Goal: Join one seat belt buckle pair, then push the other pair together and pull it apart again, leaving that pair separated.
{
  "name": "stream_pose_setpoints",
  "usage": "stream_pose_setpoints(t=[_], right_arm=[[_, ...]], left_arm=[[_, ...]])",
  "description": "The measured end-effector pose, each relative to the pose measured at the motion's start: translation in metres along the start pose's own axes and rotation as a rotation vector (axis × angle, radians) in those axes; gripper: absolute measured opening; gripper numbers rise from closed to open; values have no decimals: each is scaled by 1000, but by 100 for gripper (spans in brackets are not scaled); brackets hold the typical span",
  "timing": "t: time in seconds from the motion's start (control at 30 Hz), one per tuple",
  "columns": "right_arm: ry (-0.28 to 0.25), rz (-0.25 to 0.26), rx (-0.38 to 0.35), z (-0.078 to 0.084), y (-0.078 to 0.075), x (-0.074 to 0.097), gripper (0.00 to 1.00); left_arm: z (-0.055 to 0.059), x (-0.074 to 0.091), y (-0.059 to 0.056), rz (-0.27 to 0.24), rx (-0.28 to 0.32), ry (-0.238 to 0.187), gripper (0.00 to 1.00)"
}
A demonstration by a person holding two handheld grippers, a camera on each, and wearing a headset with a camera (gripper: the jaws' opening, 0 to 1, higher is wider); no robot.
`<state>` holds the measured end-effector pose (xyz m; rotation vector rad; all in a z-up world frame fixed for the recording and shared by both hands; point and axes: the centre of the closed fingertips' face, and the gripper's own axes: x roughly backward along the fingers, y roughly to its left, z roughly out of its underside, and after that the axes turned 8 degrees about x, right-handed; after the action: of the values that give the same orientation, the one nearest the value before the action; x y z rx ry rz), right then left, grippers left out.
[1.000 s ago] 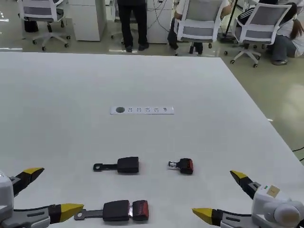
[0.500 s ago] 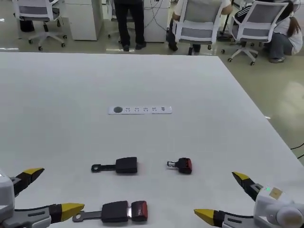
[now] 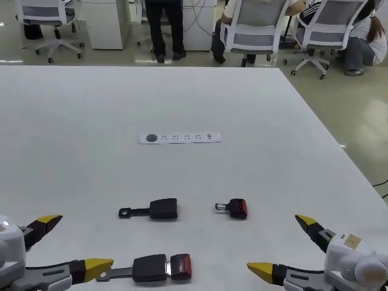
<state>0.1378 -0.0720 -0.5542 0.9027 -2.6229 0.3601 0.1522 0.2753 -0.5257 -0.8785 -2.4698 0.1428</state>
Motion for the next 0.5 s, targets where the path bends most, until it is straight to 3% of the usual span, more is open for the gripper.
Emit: stream_pose_setpoints(t=[0.2,0.5], right_arm=[[-8,15,-3,-2,-4,3,100],[-4,18,-6,0,-6,5,100]], left_arm=[[4,0,1,5,4,2,99],[1,0,-2,9,7,-1,99]])
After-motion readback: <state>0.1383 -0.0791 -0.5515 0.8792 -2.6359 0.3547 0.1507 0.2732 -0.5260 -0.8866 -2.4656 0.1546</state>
